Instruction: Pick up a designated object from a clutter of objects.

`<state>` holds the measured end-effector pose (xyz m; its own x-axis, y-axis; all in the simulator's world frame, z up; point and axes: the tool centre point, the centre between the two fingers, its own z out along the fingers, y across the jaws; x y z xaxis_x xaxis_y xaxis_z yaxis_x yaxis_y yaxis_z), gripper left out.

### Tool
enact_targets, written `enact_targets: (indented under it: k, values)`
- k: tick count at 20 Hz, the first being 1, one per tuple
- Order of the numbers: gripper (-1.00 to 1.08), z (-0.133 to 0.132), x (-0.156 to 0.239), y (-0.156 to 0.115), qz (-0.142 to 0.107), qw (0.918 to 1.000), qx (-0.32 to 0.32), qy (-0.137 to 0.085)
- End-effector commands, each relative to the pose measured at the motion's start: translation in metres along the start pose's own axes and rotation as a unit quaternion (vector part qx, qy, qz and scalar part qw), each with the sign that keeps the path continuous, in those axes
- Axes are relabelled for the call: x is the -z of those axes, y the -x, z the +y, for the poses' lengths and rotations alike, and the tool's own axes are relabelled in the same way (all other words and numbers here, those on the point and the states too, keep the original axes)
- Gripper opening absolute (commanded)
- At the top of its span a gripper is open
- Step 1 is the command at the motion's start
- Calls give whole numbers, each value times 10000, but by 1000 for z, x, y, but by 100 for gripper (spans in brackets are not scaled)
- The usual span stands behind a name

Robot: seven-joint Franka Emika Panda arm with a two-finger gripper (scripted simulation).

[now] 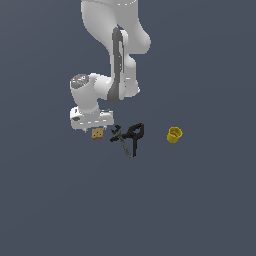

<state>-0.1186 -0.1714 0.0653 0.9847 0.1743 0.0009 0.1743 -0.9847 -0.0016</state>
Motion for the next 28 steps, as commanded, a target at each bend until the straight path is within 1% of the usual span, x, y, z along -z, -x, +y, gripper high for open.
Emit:
enact_targets:
  k: [1,9,21,28]
  values:
    - [100,1,-4,4,-2,10000,19,7]
    - [100,1,-9,5,-6,10000,15,5]
    - [100,1,-52,6,-5,10000,18,6]
    - [100,1,-55,5,-3,10000,21,6]
